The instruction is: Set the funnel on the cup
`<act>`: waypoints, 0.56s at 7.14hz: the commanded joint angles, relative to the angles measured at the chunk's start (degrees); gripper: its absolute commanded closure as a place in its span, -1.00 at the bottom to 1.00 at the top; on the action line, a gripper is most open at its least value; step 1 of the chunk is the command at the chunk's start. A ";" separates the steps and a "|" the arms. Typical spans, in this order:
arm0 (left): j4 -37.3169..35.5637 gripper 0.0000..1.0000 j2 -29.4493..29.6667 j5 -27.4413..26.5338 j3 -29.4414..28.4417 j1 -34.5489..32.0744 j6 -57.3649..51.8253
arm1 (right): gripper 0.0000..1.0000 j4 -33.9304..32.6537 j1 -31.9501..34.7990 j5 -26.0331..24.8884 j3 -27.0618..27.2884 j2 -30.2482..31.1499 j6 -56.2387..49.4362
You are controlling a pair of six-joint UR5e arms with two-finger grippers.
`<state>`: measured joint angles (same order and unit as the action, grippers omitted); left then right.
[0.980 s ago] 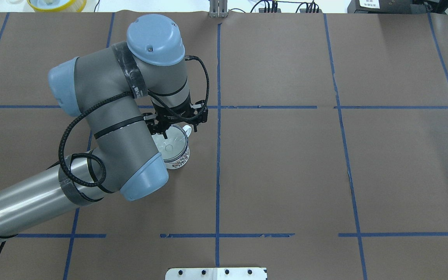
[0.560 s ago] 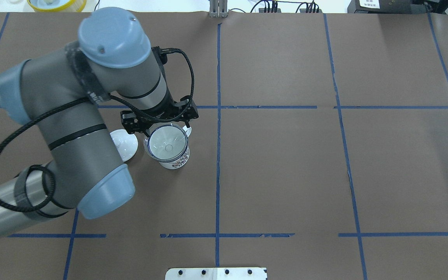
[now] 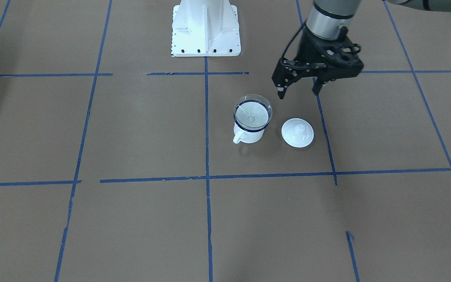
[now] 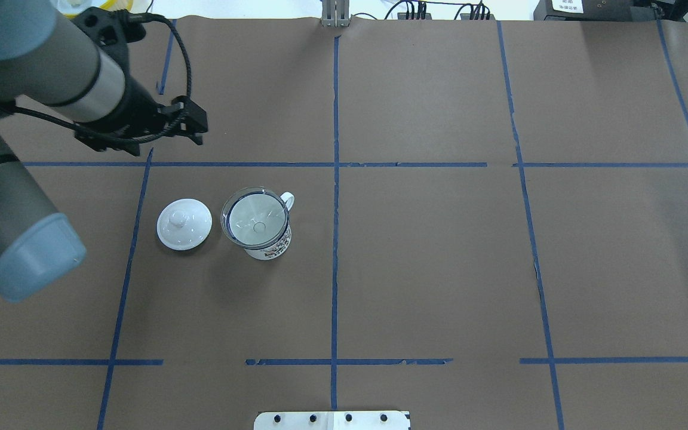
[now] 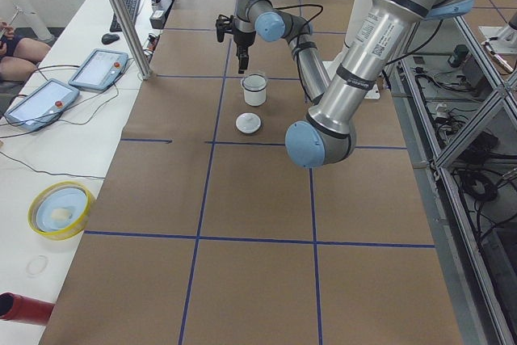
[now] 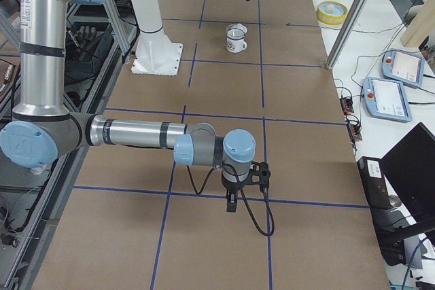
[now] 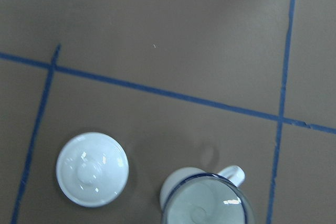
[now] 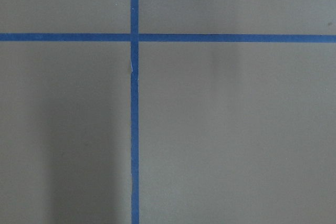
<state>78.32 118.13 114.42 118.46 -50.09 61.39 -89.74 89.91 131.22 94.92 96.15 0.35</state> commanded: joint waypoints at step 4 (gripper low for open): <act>22.58 -1.00 -30.18 16.69 -9.77 -29.59 -48.53 | -1.00 0.00 0.00 0.00 0.00 0.00 0.00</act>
<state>91.17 95.65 127.04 113.67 -73.65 21.21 -89.74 89.91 131.22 94.88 96.16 0.35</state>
